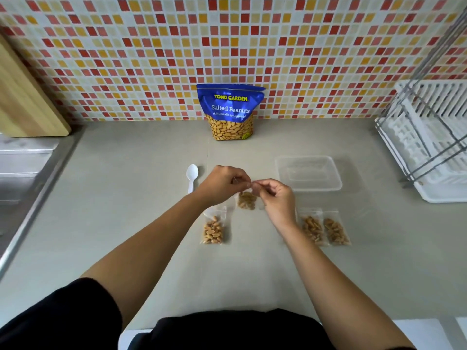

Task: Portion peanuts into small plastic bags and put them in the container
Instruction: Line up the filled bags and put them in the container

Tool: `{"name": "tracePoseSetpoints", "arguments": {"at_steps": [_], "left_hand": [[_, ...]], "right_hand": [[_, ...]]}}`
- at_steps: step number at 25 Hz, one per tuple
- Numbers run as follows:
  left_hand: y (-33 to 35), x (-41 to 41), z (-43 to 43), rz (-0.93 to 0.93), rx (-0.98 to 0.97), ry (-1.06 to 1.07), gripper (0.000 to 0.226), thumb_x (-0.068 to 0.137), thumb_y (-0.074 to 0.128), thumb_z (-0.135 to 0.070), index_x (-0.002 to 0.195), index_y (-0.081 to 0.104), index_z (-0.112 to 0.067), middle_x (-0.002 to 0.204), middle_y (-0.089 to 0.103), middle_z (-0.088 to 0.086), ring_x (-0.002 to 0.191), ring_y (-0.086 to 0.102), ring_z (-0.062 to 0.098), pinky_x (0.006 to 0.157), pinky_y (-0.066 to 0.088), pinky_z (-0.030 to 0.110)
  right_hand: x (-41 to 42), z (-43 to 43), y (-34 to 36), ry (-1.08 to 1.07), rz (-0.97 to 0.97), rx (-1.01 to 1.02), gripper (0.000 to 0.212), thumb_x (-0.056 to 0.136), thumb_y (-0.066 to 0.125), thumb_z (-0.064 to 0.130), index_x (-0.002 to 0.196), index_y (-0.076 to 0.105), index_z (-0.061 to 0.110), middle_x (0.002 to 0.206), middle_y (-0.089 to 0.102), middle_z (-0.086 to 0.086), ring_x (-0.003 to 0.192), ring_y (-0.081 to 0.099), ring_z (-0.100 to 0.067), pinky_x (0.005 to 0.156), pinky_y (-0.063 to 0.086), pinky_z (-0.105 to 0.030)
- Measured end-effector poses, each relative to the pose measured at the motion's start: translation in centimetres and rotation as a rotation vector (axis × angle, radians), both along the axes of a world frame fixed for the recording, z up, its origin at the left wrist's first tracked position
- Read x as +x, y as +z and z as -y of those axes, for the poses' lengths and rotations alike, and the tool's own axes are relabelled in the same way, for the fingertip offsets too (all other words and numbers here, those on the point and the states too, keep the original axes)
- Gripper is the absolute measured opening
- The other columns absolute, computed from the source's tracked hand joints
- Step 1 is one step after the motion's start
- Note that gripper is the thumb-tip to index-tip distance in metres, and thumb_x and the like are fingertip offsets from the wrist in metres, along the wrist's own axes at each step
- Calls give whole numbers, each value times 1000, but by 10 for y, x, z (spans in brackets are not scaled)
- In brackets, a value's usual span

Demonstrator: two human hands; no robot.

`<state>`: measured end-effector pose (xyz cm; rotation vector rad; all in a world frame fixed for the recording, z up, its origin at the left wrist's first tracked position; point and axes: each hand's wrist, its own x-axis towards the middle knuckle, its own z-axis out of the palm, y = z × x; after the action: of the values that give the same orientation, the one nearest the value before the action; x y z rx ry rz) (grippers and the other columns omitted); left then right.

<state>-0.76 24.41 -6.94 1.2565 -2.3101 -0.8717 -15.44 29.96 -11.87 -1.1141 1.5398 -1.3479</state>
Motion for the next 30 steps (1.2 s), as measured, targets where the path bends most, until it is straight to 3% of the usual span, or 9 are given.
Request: {"name": "tracePoseSetpoints", "arguments": {"at_steps": [5,11,17,21,23,25,27,29,30], "left_hand": [[22,-5,12,261,-266,-158,18,89,57,-20,92,70,-8,90,68,6,82,60,21,74,46,33],[36,-2,18,290,-323,-149,18,89,57,-20,91,68,-6,91,65,6,83,58,23,72,44,33],[35,13,22,283,-326,-140,15,88,58,-17,89,68,-6,89,65,5,80,59,22,73,46,33],[32,19,23,282,-307,-128,13,87,60,-15,88,68,-5,87,66,6,78,59,22,72,48,32],[30,22,21,199,-224,-55,13,87,63,-18,89,69,-7,85,67,4,75,60,16,70,48,21],[24,27,12,41,17,68,22,84,68,-28,99,69,-12,87,67,-2,76,60,6,69,44,8],[6,27,-2,-62,290,145,34,80,72,-31,109,65,-15,95,68,-2,86,64,8,79,49,15],[-19,25,-20,-160,482,233,22,80,73,-20,100,66,-16,93,70,5,87,66,18,85,54,32],[-28,25,-29,-215,547,295,14,80,72,-15,92,65,-16,87,70,8,81,65,22,80,56,35]], "right_hand": [[2,7,12,-31,-81,-48,22,83,67,14,72,65,32,72,68,11,67,63,-7,69,51,-25],[5,14,26,-98,-108,-86,10,83,67,11,78,67,19,71,65,11,62,58,8,63,44,-9],[2,17,26,-86,-140,-93,11,84,66,10,77,66,18,69,64,11,61,58,7,62,43,-8],[2,16,26,-88,-154,-100,6,83,67,13,78,68,17,71,67,3,68,62,-10,68,48,-20],[0,19,24,-78,-144,-74,8,83,68,18,76,67,23,72,67,5,71,63,-14,72,51,-28],[-3,20,21,-60,-77,-31,11,82,69,24,72,66,28,70,67,8,73,65,-17,74,55,-36],[-1,19,20,-39,53,34,13,84,68,22,72,66,28,72,67,5,73,67,-19,69,57,-36],[4,15,16,-31,185,148,10,85,66,18,77,64,23,75,65,-1,70,65,-14,59,54,-25],[7,12,10,-34,220,203,8,85,66,17,79,64,21,75,65,-1,69,63,-13,56,51,-21]]}}
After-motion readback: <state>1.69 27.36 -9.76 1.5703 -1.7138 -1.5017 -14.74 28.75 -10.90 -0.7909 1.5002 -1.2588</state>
